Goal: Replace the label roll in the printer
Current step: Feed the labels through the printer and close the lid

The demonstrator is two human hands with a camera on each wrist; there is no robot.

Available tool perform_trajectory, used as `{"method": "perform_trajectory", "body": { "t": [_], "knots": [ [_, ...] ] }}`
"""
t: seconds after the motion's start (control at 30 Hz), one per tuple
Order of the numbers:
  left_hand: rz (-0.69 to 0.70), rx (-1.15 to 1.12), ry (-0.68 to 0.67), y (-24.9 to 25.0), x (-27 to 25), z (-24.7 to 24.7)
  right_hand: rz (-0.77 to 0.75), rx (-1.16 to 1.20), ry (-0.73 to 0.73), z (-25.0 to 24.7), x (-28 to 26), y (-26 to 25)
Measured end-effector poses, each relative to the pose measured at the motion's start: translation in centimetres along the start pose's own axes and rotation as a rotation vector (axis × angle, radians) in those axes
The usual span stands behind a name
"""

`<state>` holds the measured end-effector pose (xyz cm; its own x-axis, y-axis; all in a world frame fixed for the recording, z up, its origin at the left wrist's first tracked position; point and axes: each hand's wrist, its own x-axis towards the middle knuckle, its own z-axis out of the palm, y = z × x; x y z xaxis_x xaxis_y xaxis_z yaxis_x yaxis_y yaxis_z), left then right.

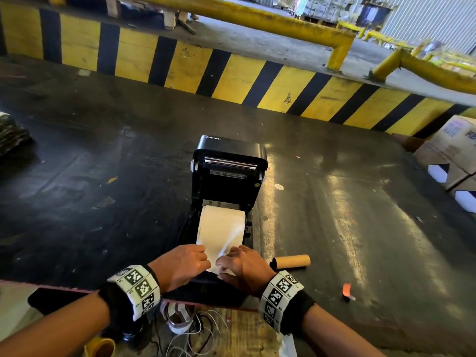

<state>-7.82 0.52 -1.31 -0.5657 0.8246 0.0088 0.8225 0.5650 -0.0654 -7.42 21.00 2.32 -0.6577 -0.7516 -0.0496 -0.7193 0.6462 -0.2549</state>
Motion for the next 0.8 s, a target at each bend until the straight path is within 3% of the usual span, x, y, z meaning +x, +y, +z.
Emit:
{"method": "perform_trajectory", "body": {
  "t": [0.17,0.3,0.47,0.8],
  "knots": [
    [-0.081,-0.106,0.034,0.2,-0.1,-0.5,0.045,-0.111,0.039,0.8,0.4,-1.1],
    [-0.105,-0.173,0.084,0.4,-0.6,-0.7,0.081,-0.046,0.115,1.4,0.2,-1.6],
    [-0.067,-0.040,0.051,1.5,-0.8,-1.0,0.088,-0.027,0.084,1.7,-0.5,-1.6],
    [-0.160,-0.134,0.045,3.7,-2.7,-0.8,0.171,0.103,0.001,0.7,-2.5,-3.5]
  ]
}}
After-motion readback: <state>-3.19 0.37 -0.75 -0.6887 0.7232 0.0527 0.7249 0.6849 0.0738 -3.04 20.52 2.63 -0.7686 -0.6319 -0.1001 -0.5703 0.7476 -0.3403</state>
